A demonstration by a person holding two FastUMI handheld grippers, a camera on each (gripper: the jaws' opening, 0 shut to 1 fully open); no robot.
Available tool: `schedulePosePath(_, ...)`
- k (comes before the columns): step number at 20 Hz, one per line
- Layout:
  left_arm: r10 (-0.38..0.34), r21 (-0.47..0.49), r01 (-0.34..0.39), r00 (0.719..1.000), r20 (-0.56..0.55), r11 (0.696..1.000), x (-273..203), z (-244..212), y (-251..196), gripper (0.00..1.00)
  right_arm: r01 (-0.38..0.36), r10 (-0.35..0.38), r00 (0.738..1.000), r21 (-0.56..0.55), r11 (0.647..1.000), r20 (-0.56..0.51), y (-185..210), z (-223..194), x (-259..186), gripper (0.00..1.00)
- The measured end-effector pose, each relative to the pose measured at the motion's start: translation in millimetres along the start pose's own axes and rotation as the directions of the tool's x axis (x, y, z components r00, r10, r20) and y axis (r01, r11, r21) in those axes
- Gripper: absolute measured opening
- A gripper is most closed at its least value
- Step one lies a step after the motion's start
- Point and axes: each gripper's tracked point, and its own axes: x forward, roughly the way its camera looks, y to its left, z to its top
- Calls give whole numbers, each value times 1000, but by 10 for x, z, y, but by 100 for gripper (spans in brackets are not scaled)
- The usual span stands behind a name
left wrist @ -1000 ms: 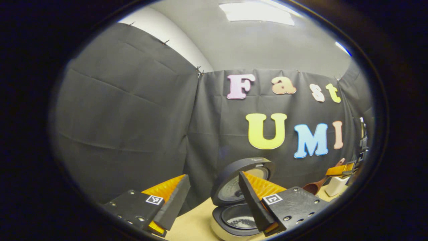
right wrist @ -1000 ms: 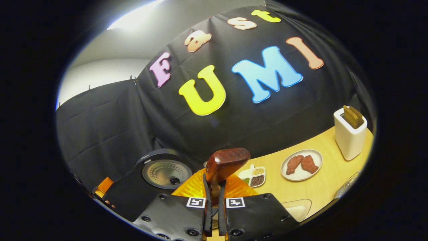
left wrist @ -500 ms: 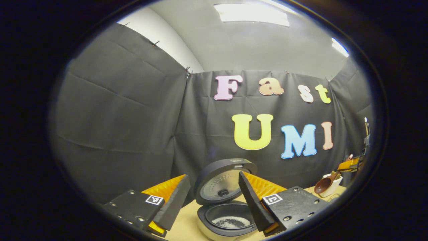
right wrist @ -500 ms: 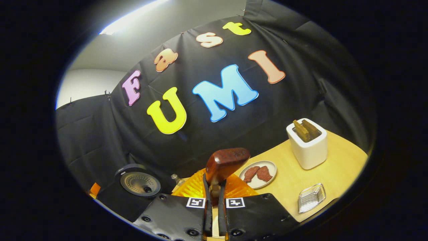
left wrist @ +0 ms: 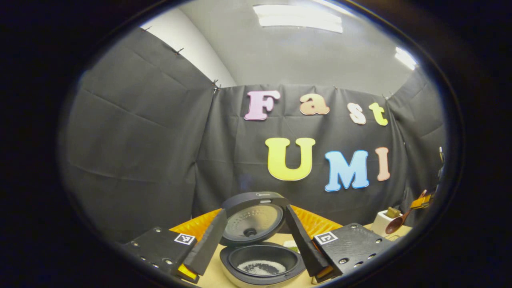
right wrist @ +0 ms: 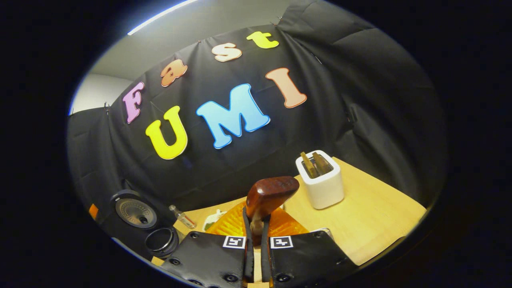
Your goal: Close the left gripper, press the button to open the rice cooker; take a wooden spoon from the chopstick holder with the right hand, scoop a spoonful of rice and pour it into the rice cooker, then put the wooden spoon back into the chopstick holder.
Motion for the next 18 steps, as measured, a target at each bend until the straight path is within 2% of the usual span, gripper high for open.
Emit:
schedulePosePath(8,-11,29,11,1000,-1,1000,3,71,-120,90,174,-179,980,-65,983,-81,-808,-366,-63,8)
schedulePosePath(11,-6,47,5,1000,14,999,-22,147,-118,90,178,-189,971,-84,980,-148,-925,-601,-19,9)
schedulePosePath(15,2,65,-3,1000,10,998,-78,121,-96,90,175,-181,961,-46,984,-209,-958,-823,73,8)
schedulePosePath(16,6,72,-7,1000,10,997,-73,118,-80,90,176,-183,960,-51,983,-212,-960,-869,72,13)
schedulePosePath(17,10,77,-11,1000,7,997,-66,105,-63,90,182,-192,958,-66,981,-212,-975,-893,67,10)
schedulePosePath(18,14,80,-14,1000,4,997,-55,102,-59,92,181,-194,957,-79,980,-214,-983,-916,64,13)
